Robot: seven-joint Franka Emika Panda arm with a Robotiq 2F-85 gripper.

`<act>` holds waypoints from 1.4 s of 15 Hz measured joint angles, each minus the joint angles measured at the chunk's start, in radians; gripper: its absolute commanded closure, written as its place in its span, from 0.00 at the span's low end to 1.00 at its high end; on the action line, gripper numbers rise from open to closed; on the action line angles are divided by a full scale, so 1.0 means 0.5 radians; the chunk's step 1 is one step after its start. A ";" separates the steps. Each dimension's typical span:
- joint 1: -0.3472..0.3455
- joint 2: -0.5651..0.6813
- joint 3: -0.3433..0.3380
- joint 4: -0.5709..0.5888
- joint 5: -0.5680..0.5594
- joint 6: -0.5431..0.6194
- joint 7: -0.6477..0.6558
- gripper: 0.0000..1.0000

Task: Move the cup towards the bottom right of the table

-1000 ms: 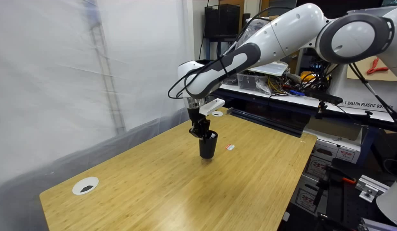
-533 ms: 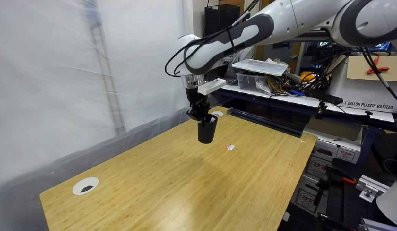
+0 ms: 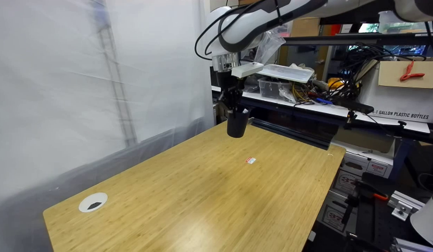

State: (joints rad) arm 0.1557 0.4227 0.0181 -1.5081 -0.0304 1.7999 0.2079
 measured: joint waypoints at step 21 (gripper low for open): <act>-0.337 -0.564 -0.143 -1.152 0.019 0.370 -0.091 0.99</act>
State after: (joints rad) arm -0.0129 0.1407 -0.0537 -2.0840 -0.0211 1.9850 0.1625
